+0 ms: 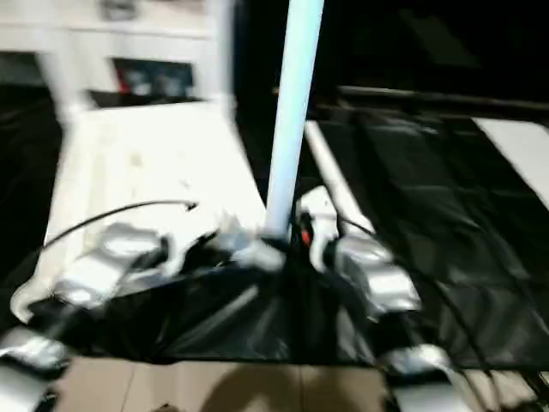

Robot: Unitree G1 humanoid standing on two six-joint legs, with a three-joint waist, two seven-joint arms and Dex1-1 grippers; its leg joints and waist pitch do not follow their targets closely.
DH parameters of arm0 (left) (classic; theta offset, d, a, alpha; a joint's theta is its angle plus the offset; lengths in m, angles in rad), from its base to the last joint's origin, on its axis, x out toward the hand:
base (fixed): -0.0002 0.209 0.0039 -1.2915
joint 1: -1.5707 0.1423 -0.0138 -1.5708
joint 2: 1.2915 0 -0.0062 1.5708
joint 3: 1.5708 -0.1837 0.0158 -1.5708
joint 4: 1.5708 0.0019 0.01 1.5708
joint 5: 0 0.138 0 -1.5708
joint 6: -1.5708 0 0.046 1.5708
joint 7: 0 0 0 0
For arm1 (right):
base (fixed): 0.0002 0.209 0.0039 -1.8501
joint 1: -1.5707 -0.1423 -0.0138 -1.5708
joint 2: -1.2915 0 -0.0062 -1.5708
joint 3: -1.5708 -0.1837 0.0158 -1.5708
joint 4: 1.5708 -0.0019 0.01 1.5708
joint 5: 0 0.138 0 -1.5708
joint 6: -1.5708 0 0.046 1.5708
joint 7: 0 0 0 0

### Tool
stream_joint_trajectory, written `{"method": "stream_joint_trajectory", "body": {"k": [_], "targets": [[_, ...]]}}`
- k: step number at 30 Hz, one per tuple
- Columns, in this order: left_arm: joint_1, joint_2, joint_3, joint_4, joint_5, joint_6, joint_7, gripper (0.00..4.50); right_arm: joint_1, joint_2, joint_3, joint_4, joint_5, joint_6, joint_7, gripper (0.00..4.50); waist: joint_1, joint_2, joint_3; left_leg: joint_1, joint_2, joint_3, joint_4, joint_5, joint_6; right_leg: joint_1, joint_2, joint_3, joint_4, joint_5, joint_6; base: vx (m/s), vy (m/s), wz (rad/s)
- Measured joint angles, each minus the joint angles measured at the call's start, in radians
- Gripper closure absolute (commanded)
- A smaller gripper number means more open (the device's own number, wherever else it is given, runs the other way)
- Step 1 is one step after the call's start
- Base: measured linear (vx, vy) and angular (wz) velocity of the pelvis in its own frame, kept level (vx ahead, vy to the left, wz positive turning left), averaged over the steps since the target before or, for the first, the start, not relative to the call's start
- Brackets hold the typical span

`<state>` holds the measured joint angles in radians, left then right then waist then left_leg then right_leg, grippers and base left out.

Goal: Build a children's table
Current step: Insert table leg to table base

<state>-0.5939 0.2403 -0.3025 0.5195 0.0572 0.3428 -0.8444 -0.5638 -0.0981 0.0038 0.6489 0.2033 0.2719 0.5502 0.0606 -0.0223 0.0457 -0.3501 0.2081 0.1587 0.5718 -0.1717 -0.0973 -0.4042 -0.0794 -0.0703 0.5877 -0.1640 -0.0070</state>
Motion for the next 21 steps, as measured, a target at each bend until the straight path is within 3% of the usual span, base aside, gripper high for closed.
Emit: {"method": "stream_joint_trajectory", "body": {"k": [2, 6, 8, 12, 17, 21], "targets": [[-0.007, -0.032, 0.002, 0.011, 0.021, 0.004, 0.068, 4.50, -0.042, 0.044, -0.039, 0.057, 0.002, -0.006, -0.106, 1.83, -0.011, 0.000, 0.000, 0.000, 0.000, -0.005, -0.001, 0.000, 0.000, 0.000, 0.000, -0.003, -0.005, 0.000, 0.000, 0.000, 0.000, 0.00], [-0.008, -0.048, 0.004, 0.017, 0.039, 0.004, 0.110, 4.50, -0.076, 0.077, -0.058, 0.121, 0.001, -0.045, -0.176, 1.83, -0.019, -0.001, -0.001, 0.000, 0.000, -0.007, -0.001, 0.000, 0.000, 0.001, 0.000, -0.005, -0.011, 0.000, 0.000, 0.000, 0.000, 0.00], [-0.008, -0.048, 0.002, 0.017, 0.045, -0.002, 0.109, 4.50, -0.078, 0.079, -0.061, 0.140, 0.000, -0.077, -0.169, 1.28, -0.021, -0.002, -0.002, 0.000, 0.000, -0.007, -0.001, 0.000, 0.000, 0.001, 0.000, -0.002, -0.011, 0.000, 0.000, 0.000, 0.000, 0.00], [-0.008, -0.038, 0.000, 0.016, 0.047, -0.023, 0.084, 4.50, -0.081, 0.088, -0.071, 0.172, -0.003, -0.108, -0.164, 1.05, -0.020, -0.001, -0.002, 0.000, 0.000, -0.005, -0.001, 0.000, 0.000, -0.001, 0.000, -0.002, -0.010, 0.001, -0.001, 0.000, 0.000, 0.00], [0.000, -0.001, -0.009, -0.005, 0.030, -0.049, 0.002, 4.50, -0.074, 0.069, -0.045, 0.172, -0.015, -0.115, -0.089, 0.97, -0.005, -0.001, -0.001, -0.001, 0.000, -0.002, -0.004, 0.000, 0.000, -0.002, 0.000, -0.001, -0.009, 0.011, -0.004, 0.000, 0.000, 0.00], [0.038, 0.071, -0.012, -0.058, -0.013, -0.089, -0.135, 4.50, 0.007, -0.030, 0.045, 0.052, -0.014, -0.105, 0.157, 0.97, 0.009, 0.000, -0.001, -0.002, 0.001, 0.000, -0.008, 0.000, 0.000, -0.002, 0.001, 0.000, -0.007, 0.015, -0.007, 0.036, -0.007, 0.04]]}}
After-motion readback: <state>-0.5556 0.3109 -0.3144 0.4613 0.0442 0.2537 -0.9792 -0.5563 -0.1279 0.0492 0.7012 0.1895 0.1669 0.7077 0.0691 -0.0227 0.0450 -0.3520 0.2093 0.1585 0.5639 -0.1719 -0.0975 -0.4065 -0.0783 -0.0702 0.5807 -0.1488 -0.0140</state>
